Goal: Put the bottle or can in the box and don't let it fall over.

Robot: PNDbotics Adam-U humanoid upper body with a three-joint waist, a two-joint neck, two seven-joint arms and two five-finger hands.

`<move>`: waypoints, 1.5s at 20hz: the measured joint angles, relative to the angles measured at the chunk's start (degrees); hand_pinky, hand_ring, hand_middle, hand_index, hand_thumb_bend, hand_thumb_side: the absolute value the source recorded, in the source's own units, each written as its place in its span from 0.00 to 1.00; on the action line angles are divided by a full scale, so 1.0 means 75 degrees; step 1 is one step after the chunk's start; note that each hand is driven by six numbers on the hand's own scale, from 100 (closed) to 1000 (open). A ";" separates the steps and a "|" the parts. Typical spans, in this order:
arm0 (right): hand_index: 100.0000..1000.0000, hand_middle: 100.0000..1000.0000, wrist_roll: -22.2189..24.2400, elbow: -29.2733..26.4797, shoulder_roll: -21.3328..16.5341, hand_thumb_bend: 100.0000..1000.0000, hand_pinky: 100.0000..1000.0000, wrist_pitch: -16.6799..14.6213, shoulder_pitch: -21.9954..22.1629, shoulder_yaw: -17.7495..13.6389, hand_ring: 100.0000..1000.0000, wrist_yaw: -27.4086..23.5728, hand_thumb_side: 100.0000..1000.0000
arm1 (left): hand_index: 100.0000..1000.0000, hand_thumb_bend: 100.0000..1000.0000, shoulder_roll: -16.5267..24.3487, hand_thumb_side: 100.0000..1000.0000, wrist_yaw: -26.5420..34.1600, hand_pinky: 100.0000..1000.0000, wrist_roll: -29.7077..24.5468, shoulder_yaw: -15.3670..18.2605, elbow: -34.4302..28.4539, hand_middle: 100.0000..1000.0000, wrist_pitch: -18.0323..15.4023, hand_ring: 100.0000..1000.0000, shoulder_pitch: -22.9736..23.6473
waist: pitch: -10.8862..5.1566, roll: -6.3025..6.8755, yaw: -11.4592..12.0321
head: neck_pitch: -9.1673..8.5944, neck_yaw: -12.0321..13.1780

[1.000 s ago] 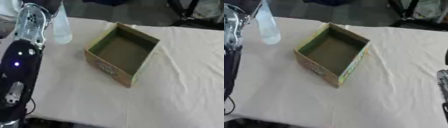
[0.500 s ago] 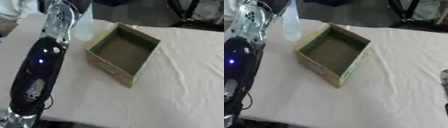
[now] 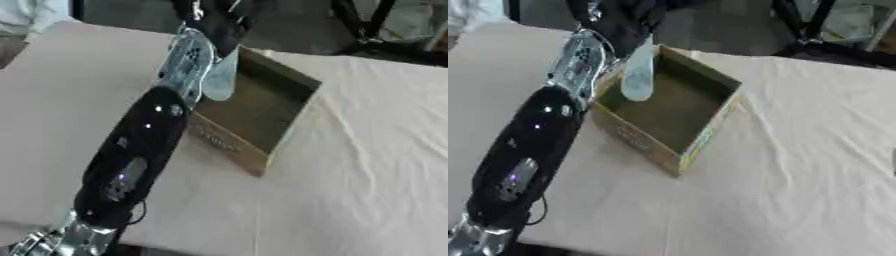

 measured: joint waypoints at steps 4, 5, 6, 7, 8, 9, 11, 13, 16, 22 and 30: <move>0.86 0.97 0.0009 -0.0017 0.0004 0.07 1.00 0.0008 -0.0033 0.0004 0.96 -0.0002 0.51 | 0.96 0.69 -0.0058 1.00 -0.0142 0.00 -0.0245 -0.0052 0.0430 0.00 0.0147 0.00 0.0000 | 0.0021 -0.0001 -0.0031 | -0.0003 0.0020; 0.86 0.97 0.0012 -0.0017 0.0004 0.07 1.00 0.0009 -0.0035 0.0006 0.96 -0.0003 0.51 | 0.95 0.69 -0.0078 1.00 -0.0185 0.00 -0.0291 -0.0065 0.0501 0.00 0.0165 0.00 0.0000 | 0.0033 0.0001 -0.0035 | -0.0003 0.0024; 0.86 0.97 0.0013 -0.0018 0.0004 0.07 1.00 0.0010 -0.0044 0.0015 0.96 -0.0003 0.51 | 0.96 0.70 -0.0079 1.00 -0.0225 0.00 -0.0337 -0.0071 0.0546 0.00 0.0176 0.00 0.0000 | 0.0042 0.0002 -0.0037 | -0.0003 0.0025; 0.86 0.97 0.0015 -0.0018 0.0004 0.07 1.00 0.0009 -0.0056 0.0023 0.96 -0.0003 0.51 | 0.96 0.70 -0.0079 1.00 -0.0257 0.00 -0.0369 -0.0072 0.0578 0.00 0.0199 0.00 0.0000 | 0.0044 0.0002 -0.0039 | -0.0003 0.0025; 0.86 0.97 0.0017 -0.0018 0.0004 0.07 1.00 0.0008 -0.0057 0.0036 0.96 -0.0003 0.51 | 0.96 0.71 -0.0080 1.00 -0.0276 0.00 -0.0390 -0.0075 0.0611 0.00 0.0223 0.00 0.0001 | 0.0044 0.0002 -0.0042 | -0.0003 0.0026; 0.86 0.97 0.0020 -0.0018 0.0004 0.07 1.00 0.0007 -0.0057 0.0039 0.96 -0.0003 0.51 | 0.97 0.72 -0.0085 1.00 -0.0279 0.00 -0.0404 -0.0080 0.0645 0.00 0.0251 0.00 0.0003 | 0.0046 0.0005 -0.0044 | -0.0003 0.0027; 0.86 0.97 0.0022 -0.0018 0.0004 0.06 1.00 0.0006 -0.0056 0.0039 0.96 -0.0003 0.51 | 0.97 0.72 -0.0136 1.00 -0.0281 0.00 -0.0360 -0.0117 0.0718 0.00 0.0324 0.00 0.0070 | 0.0048 0.0011 -0.0044 | -0.0002 0.0023; 0.86 0.97 0.0022 -0.0018 0.0004 0.06 1.00 0.0006 -0.0050 0.0039 0.96 -0.0003 0.51 | 0.97 0.72 -0.0165 1.00 -0.0306 0.00 -0.0276 -0.0138 0.0819 0.00 0.0410 0.00 0.0184 | 0.0052 0.0025 -0.0041 | -0.0002 0.0018; 0.86 0.97 0.0019 -0.0018 0.0004 0.06 1.00 0.0003 -0.0031 0.0038 0.96 -0.0003 0.51 | 0.97 0.73 -0.0216 1.00 -0.0369 0.00 -0.0147 -0.0169 0.0971 0.00 0.0510 0.00 0.0369 | 0.0055 0.0033 -0.0022 | -0.0002 -0.0021; 0.86 0.97 0.0015 -0.0018 0.0003 0.06 1.00 0.0000 0.0013 0.0036 0.96 -0.0003 0.51 | 0.97 0.73 -0.0237 1.00 -0.0468 0.00 0.0120 -0.0173 0.1214 0.00 0.0544 0.00 0.0808 | 0.0055 0.0054 0.0084 | -0.0002 -0.0176; 0.86 0.97 -0.0024 -0.0018 -0.0015 0.06 1.00 -0.0019 0.0087 -0.0009 0.96 0.0008 0.51 | 0.98 0.73 -0.0164 1.00 -0.0547 0.00 0.0288 -0.0253 0.1125 0.00 0.0557 0.00 0.1440 | 0.0054 0.0119 0.0214 | 0.0000 -0.0627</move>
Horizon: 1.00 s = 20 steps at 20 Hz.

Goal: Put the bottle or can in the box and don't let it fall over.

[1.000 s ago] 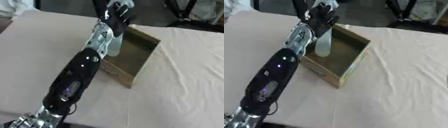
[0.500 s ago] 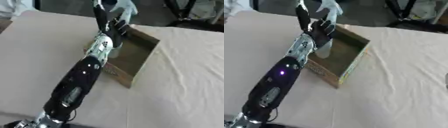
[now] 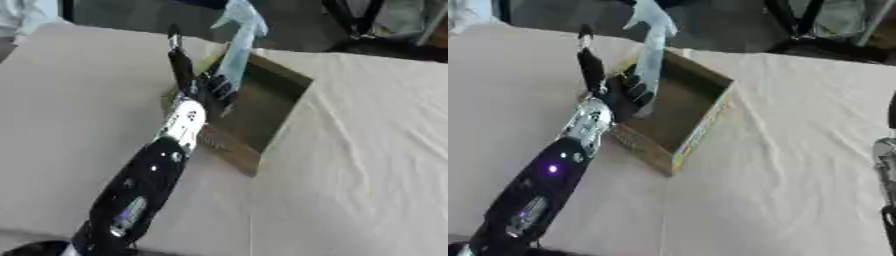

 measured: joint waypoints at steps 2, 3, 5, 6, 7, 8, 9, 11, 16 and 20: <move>0.86 0.97 -0.0011 0.0000 -0.0027 0.06 1.00 0.0002 0.0035 -0.0007 0.96 0.0005 0.51 | 0.97 0.73 0.0139 1.00 -0.0065 0.00 0.0061 0.0004 -0.0200 0.00 -0.0060 0.00 0.0177 | -0.0004 0.0060 0.0049 | 0.0005 -0.0169; 0.86 0.97 -0.0021 0.0000 -0.0056 0.06 1.00 0.0002 0.0066 -0.0014 0.96 0.0014 0.51 | 0.97 0.72 0.0244 1.00 -0.0085 0.00 0.0093 0.0019 -0.0313 0.00 -0.0092 0.00 0.0278 | -0.0007 0.0087 0.0075 | 0.0007 -0.0265; 0.86 0.97 -0.0042 0.0000 -0.0083 0.06 1.00 -0.0009 0.0089 -0.0047 0.96 0.0033 0.51 | 0.97 0.72 0.0501 1.00 -0.0109 0.00 0.0150 0.0070 -0.0539 0.00 -0.0146 0.00 0.0503 | -0.0015 0.0119 0.0106 | 0.0009 -0.0453; 0.86 0.97 -0.0050 0.0000 -0.0095 0.06 1.00 -0.0015 0.0105 -0.0049 0.96 0.0045 0.51 | 0.97 0.72 0.0634 1.00 -0.0113 0.00 0.0176 0.0102 -0.0666 0.00 -0.0168 0.00 0.0616 | -0.0019 0.0120 0.0126 | 0.0010 -0.0545; 0.86 0.97 -0.0053 0.0000 -0.0112 0.06 1.00 -0.0017 0.0115 -0.0051 0.96 0.0057 0.51 | 0.97 0.72 0.0774 1.00 -0.0113 0.00 0.0204 0.0143 -0.0790 0.00 -0.0185 0.00 0.0740 | -0.0031 0.0120 0.0140 | 0.0011 -0.0623; 0.86 0.97 -0.0055 0.0000 -0.0130 0.06 1.00 -0.0018 0.0125 -0.0056 0.96 0.0062 0.51 | 0.97 0.72 0.0911 1.00 -0.0113 0.00 0.0235 0.0189 -0.0904 0.00 -0.0196 0.00 0.0869 | -0.0044 0.0121 0.0154 | 0.0012 -0.0687; 0.86 0.97 -0.0058 0.0000 -0.0133 0.06 1.00 -0.0021 0.0126 -0.0067 0.96 0.0066 0.51 | 0.97 0.72 0.1035 1.00 -0.0114 0.00 0.0270 0.0235 -0.1020 0.00 -0.0205 0.00 0.0994 | -0.0058 0.0124 0.0172 | 0.0012 -0.0737; 0.86 0.97 -0.0070 0.0000 -0.0134 0.06 1.00 -0.0032 0.0126 -0.0091 0.96 0.0070 0.51 | 0.97 0.72 0.1271 1.00 -0.0131 0.00 0.0338 0.0355 -0.1288 0.00 -0.0241 0.00 0.1228 | -0.0075 0.0127 0.0184 | 0.0013 -0.0790; 0.86 0.97 -0.0092 0.0000 -0.0141 0.06 1.00 -0.0048 0.0131 -0.0101 0.96 0.0086 0.51 | 0.97 0.72 0.1794 1.00 -0.0242 0.00 0.0559 0.0764 -0.1909 0.00 -0.0413 0.00 0.1838 | -0.0122 0.0171 0.0260 | 0.0016 -0.0807; 0.86 0.97 -0.0101 0.0000 -0.0145 0.06 1.00 -0.0042 0.0133 -0.0117 0.96 0.0093 0.51 | 0.96 0.71 0.2075 1.00 -0.0205 0.00 0.0623 0.0996 -0.2231 0.00 -0.0449 0.00 0.2057 | -0.0130 0.0170 0.0288 | 0.0018 -0.0804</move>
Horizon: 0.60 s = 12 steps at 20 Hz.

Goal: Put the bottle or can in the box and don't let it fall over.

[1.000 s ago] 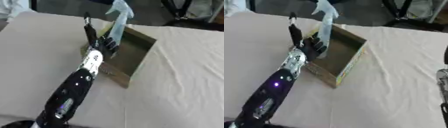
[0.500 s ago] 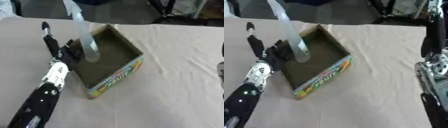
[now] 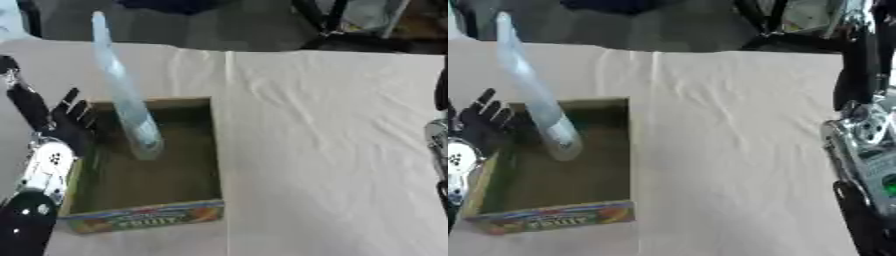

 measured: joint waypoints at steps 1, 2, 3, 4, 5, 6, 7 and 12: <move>0.86 0.97 -0.0002 0.0000 0.0000 0.06 1.00 0.0000 0.0000 -0.0001 0.96 0.0000 0.51 | 0.96 0.71 0.0041 1.00 0.0010 0.00 -0.0020 0.0019 -0.0049 0.00 0.0030 0.00 0.0006 | 0.0000 -0.0003 0.0003 | 0.0000 0.0004; 0.86 0.97 -0.0005 0.0000 0.0000 0.06 1.00 -0.0001 0.0000 -0.0003 0.96 0.0001 0.51 | 0.96 0.71 0.0059 1.00 0.0011 0.00 -0.0051 0.0036 -0.0102 0.00 0.0071 0.00 0.0007 | 0.0000 -0.0007 0.0007 | 0.0000 0.0009; 0.86 0.97 -0.0008 0.0000 0.0000 0.06 1.00 -0.0002 0.0000 -0.0007 0.96 0.0001 0.51 | 0.95 0.71 0.0074 1.00 0.0009 0.00 -0.0089 0.0040 -0.0166 0.00 0.0112 0.00 0.0007 | 0.0000 -0.0010 0.0008 | 0.0000 0.0013; 0.86 0.97 -0.0013 0.0000 -0.0001 0.06 1.00 -0.0004 0.0001 -0.0013 0.96 0.0001 0.51 | 0.95 0.71 0.0088 1.00 -0.0001 0.00 -0.0129 0.0041 -0.0241 0.00 0.0152 0.00 0.0008 | 0.0000 -0.0012 0.0009 | 0.0000 0.0016; 0.86 0.97 -0.0015 0.0000 -0.0001 0.06 1.00 -0.0005 0.0001 -0.0020 0.96 0.0001 0.51 | 0.95 0.70 0.0106 1.00 -0.0020 0.00 -0.0169 0.0047 -0.0332 0.00 0.0190 0.00 0.0008 | 0.0000 -0.0012 0.0009 | 0.0000 0.0022; 0.86 0.97 -0.0018 0.0000 -0.0002 0.06 1.00 -0.0006 0.0003 -0.0021 0.96 0.0001 0.51 | 0.95 0.70 0.0109 1.00 -0.0044 0.00 -0.0212 0.0062 -0.0430 0.00 0.0224 0.00 0.0008 | 0.0000 -0.0012 0.0009 | 0.0000 0.0033; 0.86 0.97 -0.0022 0.0000 -0.0003 0.06 1.00 -0.0005 0.0006 -0.0022 0.96 0.0001 0.51 | 0.95 0.70 0.0110 1.00 -0.0066 0.00 -0.0256 0.0084 -0.0529 0.00 0.0245 0.00 0.0008 | 0.0000 -0.0012 0.0009 | 0.0000 0.0044; 0.86 0.97 -0.0047 0.0000 -0.0005 0.06 1.00 -0.0003 0.0058 -0.0023 0.96 0.0003 0.51 | 0.95 0.71 0.0180 1.00 -0.0190 0.00 -0.0355 0.0259 -0.1102 0.00 0.0210 0.00 0.0007 | 0.0000 -0.0012 0.0016 | 0.0051 0.0073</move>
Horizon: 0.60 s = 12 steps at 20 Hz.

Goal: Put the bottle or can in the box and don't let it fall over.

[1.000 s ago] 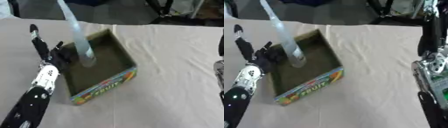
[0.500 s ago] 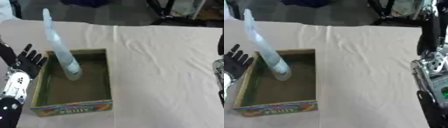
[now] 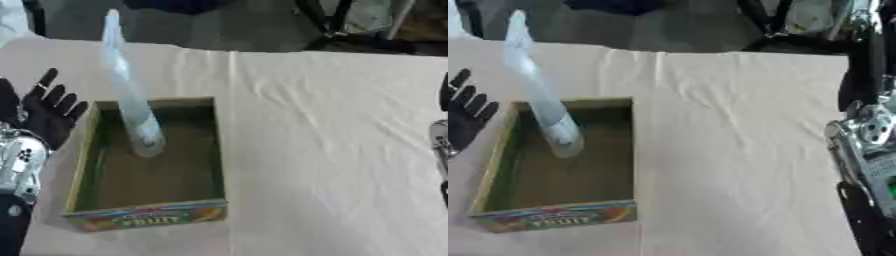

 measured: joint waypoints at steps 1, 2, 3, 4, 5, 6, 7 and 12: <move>0.86 0.97 -0.0001 0.0000 0.0000 0.06 1.00 -0.0001 0.0000 0.0000 0.96 0.0000 0.51 | 0.94 0.71 0.0007 1.00 -0.0031 0.00 0.0021 0.0066 -0.0101 0.00 -0.0050 0.00 0.0000 | 0.0000 0.0000 0.0010 | 0.0005 0.0000; 0.86 0.97 -0.0002 0.0000 -0.0001 0.06 1.00 -0.0002 0.0000 0.0000 0.96 0.0001 0.51 | 0.94 0.71 0.0036 1.00 -0.0085 0.00 0.0058 0.0140 -0.0201 0.00 -0.0113 0.00 0.0000 | 0.0000 0.0001 0.0014 | 0.0006 0.0000; 0.86 0.97 -0.0003 0.0000 -0.0002 0.06 1.00 -0.0003 0.0000 -0.0001 0.96 0.0002 0.51 | 0.93 0.72 0.0072 1.00 -0.0166 0.00 0.0098 0.0222 -0.0296 0.05 -0.0194 0.03 0.0000 | 0.0000 0.0001 0.0017 | 0.0007 -0.0002; 0.86 0.97 -0.0004 0.0000 -0.0006 0.06 1.00 -0.0004 0.0000 -0.0001 0.96 0.0002 0.51 | 0.93 0.73 0.0111 0.97 -0.0280 0.06 0.0146 0.0309 -0.0380 0.16 -0.0287 0.19 0.0001 | 0.0000 0.0001 0.0024 | 0.0009 -0.0006; 0.86 0.97 -0.0006 0.0000 -0.0014 0.06 1.00 -0.0006 0.0000 -0.0002 0.96 0.0002 0.51 | 0.92 0.73 0.0166 0.93 -0.0437 0.26 0.0195 0.0412 -0.0477 0.27 -0.0403 0.33 0.0015 | 0.0000 0.0002 0.0032 | 0.0010 -0.0010; 0.86 0.97 -0.0009 0.0000 -0.0024 0.06 1.00 -0.0009 0.0000 -0.0004 0.96 0.0002 0.51 | 0.90 0.71 0.0240 0.86 -0.0695 0.49 0.0235 0.0528 -0.0598 0.41 -0.0546 0.51 0.0067 | 0.0000 0.0003 0.0043 | 0.0011 -0.0020; 0.86 0.97 -0.0015 0.0000 -0.0042 0.06 1.00 -0.0014 0.0000 -0.0007 0.96 0.0002 0.52 | 0.89 0.85 0.0329 0.90 -0.1042 0.63 0.0250 0.0641 -0.0735 0.50 -0.0701 0.63 0.0131 | -0.0001 0.0004 0.0061 | 0.0012 -0.0032; 0.86 0.97 -0.0044 -0.0003 -0.0072 0.06 1.00 -0.0033 -0.0001 -0.0051 0.96 0.0002 0.50 | 0.91 0.64 0.0809 0.66 -0.3571 0.92 -0.0043 0.1121 -0.1312 0.79 -0.1379 0.91 0.0505 | -0.0024 0.0010 0.0067 | 0.0013 -0.0094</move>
